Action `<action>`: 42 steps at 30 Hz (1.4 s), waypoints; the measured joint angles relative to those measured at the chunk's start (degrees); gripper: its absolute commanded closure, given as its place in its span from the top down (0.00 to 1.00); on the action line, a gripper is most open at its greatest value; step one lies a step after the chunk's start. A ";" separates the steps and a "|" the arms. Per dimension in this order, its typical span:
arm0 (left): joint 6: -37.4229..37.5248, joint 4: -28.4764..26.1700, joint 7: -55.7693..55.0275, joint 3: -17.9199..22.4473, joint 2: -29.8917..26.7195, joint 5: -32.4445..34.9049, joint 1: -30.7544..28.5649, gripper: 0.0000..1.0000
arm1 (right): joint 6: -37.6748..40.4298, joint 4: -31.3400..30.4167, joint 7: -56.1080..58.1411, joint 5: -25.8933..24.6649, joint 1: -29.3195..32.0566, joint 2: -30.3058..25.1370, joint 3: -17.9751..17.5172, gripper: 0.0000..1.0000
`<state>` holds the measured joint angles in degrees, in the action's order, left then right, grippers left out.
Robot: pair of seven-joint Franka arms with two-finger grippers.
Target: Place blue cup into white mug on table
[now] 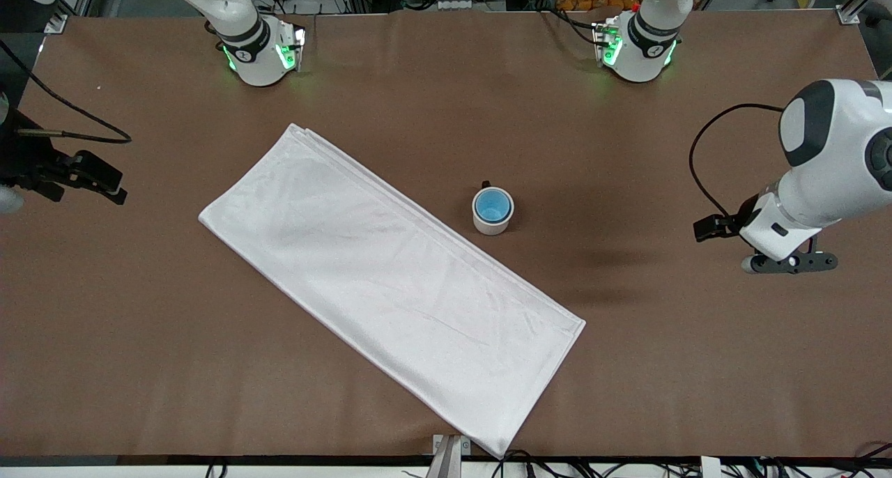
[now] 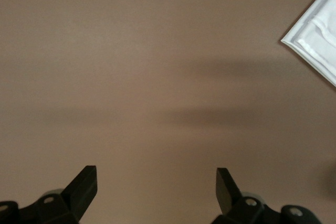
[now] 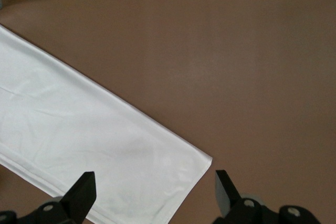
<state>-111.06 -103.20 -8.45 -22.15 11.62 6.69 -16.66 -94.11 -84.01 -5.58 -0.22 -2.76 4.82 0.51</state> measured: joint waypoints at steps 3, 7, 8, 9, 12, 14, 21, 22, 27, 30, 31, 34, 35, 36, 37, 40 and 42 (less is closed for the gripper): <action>0.09 -1.29 0.00 -0.04 -2.26 -0.04 0.05 1.00 | -0.01 -0.35 0.86 0.00 0.00 -0.65 -0.04 1.00; 0.17 -2.45 0.00 1.06 -4.62 -0.06 0.92 1.00 | 0.11 -0.73 1.44 0.00 0.01 -1.84 -0.06 1.00; 0.32 -2.59 0.06 2.07 -5.11 -0.07 1.81 1.00 | 0.17 -0.77 1.51 0.00 0.01 -2.14 -0.06 1.00; 0.54 -2.66 0.25 3.42 -5.54 -0.07 3.05 1.00 | 0.28 -0.79 1.55 0.00 0.01 -2.44 -0.06 1.00; 1.57 -2.70 1.81 9.43 -6.85 -0.27 8.53 1.00 | 0.71 -0.89 1.64 0.00 0.03 -3.28 -0.07 1.00; 2.47 -2.67 3.43 13.74 -7.86 -0.87 12.31 1.00 | 1.05 -0.94 1.78 0.00 0.04 -3.73 -0.07 1.00; 9.82 -1.32 8.08 20.41 -12.48 -3.62 16.72 1.00 | 2.52 -1.00 2.45 -0.01 0.23 -4.90 -0.06 1.00; 11.20 -0.51 8.11 20.54 -13.02 -4.14 16.72 1.00 | 2.70 -1.00 2.49 -0.01 0.27 -5.01 -0.06 1.00; 18.12 5.34 5.70 20.58 -14.83 -6.76 16.82 1.00 | 4.16 -1.00 2.55 -0.01 0.29 -5.40 -0.07 1.00; 20.59 7.96 3.78 20.12 -15.38 -7.55 16.94 1.00 | 4.63 -1.00 2.56 -0.01 0.29 -5.52 -0.07 1.00; 21.10 8.57 3.41 19.76 -15.52 -7.62 16.96 1.00 | 4.69 -1.00 2.57 -0.01 0.29 -5.54 -0.07 1.00; 21.56 9.39 2.58 18.31 -15.77 -7.62 16.98 1.00 | 4.80 -1.00 2.58 -0.01 0.29 -5.58 -0.07 1.00; 21.56 9.50 2.36 17.86 -15.77 -7.57 16.98 1.00 | 4.86 -1.00 2.58 -0.01 0.29 -5.59 -0.07 1.00; 21.56 9.55 2.17 17.53 -15.76 -7.52 16.99 1.00 | 4.93 -1.00 2.58 -0.01 0.29 -5.59 -0.07 1.00; 21.56 9.58 2.00 17.26 -15.74 -7.50 16.99 1.00 | 4.98 -1.01 2.58 -0.01 0.29 -5.59 -0.06 1.00; 21.43 10.15 1.89 17.04 -15.68 -7.36 16.98 1.00 | 5.03 -1.01 2.59 -0.01 0.30 -5.59 -0.06 1.00; 21.37 11.08 1.89 17.11 -15.66 -6.94 16.88 1.00 | 5.05 -1.01 2.59 -0.01 0.30 -5.60 -0.06 1.00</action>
<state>-89.69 -92.12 -6.56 -5.04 -4.04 -0.26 0.22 -89.06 -85.02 -2.99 -0.23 -2.46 -0.78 0.45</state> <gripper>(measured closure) 0.000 0.000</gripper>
